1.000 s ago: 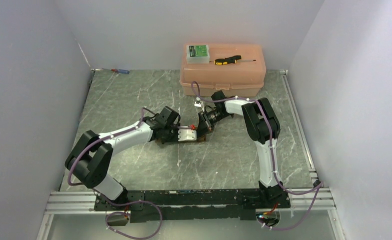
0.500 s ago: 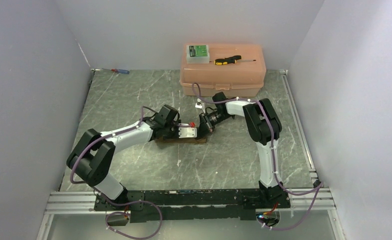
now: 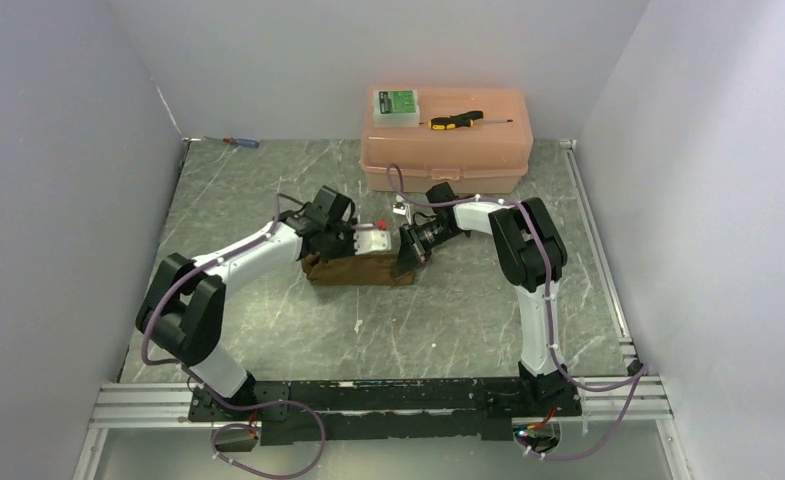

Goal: Fold the napkin into a case and place the utensils inside
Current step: Fold the 2/3-rectangle-folded napkin at the center of the board.

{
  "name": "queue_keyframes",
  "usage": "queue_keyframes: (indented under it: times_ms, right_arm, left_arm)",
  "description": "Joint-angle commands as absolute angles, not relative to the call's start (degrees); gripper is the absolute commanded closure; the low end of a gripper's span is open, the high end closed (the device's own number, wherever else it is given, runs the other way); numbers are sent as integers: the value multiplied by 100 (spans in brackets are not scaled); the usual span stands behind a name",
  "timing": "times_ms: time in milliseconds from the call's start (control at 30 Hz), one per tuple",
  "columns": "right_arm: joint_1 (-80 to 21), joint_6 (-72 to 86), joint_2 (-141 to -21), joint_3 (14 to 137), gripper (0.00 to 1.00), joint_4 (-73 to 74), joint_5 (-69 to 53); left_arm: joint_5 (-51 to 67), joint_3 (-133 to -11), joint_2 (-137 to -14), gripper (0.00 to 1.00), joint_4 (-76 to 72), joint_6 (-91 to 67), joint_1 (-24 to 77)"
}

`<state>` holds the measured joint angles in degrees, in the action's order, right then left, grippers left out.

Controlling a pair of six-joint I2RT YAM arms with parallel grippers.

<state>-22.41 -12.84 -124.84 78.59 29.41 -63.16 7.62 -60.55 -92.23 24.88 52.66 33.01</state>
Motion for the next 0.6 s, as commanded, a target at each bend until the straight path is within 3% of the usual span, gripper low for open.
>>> queue_keyframes:
  times_ms: [0, 67, 200, 433, 567]
  right_arm:
    - [-2197, -1100, -12559, 7887, 100, 2581, -6248]
    - [-2197, -1084, -12568, 7888, 100, 2576, -6205]
    - [-2199, -1032, -12556, 7863, 100, 2506, -6203]
    - [-2199, -972, -12478, 7792, 100, 2387, -6223]
    - [-2199, -963, -12425, 7726, 100, 2349, -6239]
  left_arm:
    - [1172, -6727, -8779, 74, 3383, 4871, 3278]
    - [1666, -6867, -8719, 66, 3956, 4911, 3278]
    - [2524, -6756, -8850, 63, 5182, 5410, 3287]
    - [2169, -6526, -9187, 52, 4927, 5281, 3239]
    - [1813, -6609, -9410, 53, 4521, 5136, 3218]
